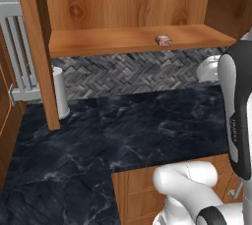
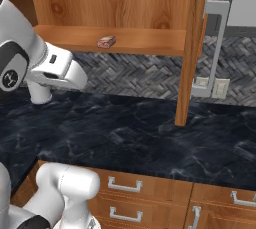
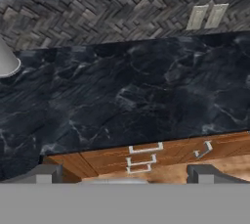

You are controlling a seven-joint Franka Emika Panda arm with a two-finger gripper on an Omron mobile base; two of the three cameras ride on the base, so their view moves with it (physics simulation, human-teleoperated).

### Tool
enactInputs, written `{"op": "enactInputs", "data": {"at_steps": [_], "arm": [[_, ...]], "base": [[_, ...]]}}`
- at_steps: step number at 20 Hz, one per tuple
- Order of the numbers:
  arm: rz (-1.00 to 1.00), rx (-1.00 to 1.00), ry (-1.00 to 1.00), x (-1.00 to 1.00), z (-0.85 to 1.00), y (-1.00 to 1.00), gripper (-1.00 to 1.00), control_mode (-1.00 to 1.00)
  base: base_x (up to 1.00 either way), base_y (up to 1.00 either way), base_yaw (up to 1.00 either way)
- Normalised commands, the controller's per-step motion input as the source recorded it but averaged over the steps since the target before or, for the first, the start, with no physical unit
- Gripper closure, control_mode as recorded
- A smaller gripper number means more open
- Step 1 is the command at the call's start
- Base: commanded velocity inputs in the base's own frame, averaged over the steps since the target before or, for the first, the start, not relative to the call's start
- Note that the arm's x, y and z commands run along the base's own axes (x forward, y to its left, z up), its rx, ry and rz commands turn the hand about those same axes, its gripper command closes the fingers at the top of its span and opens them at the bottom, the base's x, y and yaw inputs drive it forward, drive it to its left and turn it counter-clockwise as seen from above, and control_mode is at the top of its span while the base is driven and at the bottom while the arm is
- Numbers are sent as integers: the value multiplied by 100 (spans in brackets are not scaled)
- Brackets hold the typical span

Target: Pick up the bar soap and sponge from the sink, and place them back in the cabinet, and close the cabinet doors.

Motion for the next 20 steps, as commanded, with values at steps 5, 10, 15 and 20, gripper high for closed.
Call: {"op": "enactInputs", "data": {"at_steps": [5, 10, 15, 20], "arm": [[0, 0, 14, -45, 0, 0, -100, -100], [0, 0, 7, -36, 0, 0, -100, -100], [0, 0, 0, -24, -1, 0, -100, -100], [0, 0, 0, -4, -1, 0, -100, 100]], "base": [[0, 0, 0], [0, 0, 0], [0, 0, 0], [-21, 0, 0]]}}
